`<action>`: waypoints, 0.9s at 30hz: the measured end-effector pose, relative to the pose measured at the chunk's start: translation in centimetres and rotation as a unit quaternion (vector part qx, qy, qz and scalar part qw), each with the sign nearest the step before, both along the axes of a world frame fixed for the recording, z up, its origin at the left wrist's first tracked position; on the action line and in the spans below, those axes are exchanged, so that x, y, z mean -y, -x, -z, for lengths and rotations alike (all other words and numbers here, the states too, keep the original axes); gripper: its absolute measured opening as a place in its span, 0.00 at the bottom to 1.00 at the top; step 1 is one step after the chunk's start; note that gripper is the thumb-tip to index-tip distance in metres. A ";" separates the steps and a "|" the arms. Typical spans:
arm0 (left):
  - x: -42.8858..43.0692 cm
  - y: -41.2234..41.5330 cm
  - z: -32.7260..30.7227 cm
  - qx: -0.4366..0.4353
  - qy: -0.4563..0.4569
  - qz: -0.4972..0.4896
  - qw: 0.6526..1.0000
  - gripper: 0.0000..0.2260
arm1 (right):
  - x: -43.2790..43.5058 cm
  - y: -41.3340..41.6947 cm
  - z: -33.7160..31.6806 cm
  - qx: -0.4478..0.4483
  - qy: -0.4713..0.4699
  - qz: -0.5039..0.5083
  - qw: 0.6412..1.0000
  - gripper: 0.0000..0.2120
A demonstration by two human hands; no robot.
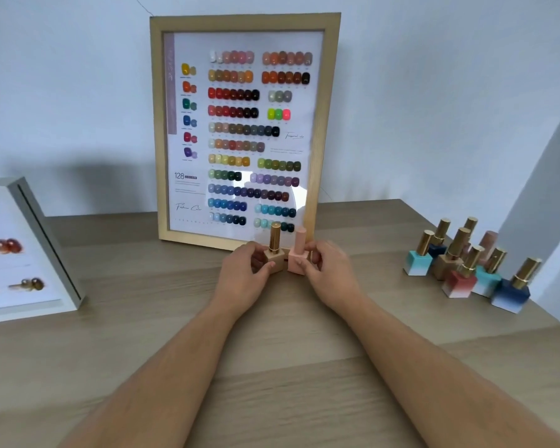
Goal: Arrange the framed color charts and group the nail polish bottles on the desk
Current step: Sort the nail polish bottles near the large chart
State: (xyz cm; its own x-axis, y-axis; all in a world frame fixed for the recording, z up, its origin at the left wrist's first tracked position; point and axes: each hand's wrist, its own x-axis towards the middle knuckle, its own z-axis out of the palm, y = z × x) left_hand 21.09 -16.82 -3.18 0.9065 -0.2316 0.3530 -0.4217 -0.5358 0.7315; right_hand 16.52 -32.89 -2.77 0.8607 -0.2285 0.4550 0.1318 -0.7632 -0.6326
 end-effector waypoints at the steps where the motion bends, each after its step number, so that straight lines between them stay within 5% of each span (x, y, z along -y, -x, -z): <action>1: -0.1 0.4 -0.2 -0.002 0.003 0.004 1.000 0.11 | 0.1 0.5 0.0 0.001 -0.008 -0.004 1.000 0.07; 6: 0.2 3.7 -0.7 -0.015 0.018 0.048 0.999 0.09 | 4.0 5.4 0.6 -0.003 -0.031 0.002 1.000 0.08; 15: 12.6 9.5 -0.7 -0.034 0.035 0.180 0.983 0.07 | 14.9 15.3 0.4 -0.013 -0.066 0.158 0.985 0.10; 27: 19.5 9.3 -0.1 -0.017 -0.009 0.149 0.989 0.09 | 17.4 16.3 0.7 -0.027 -0.063 0.200 0.977 0.11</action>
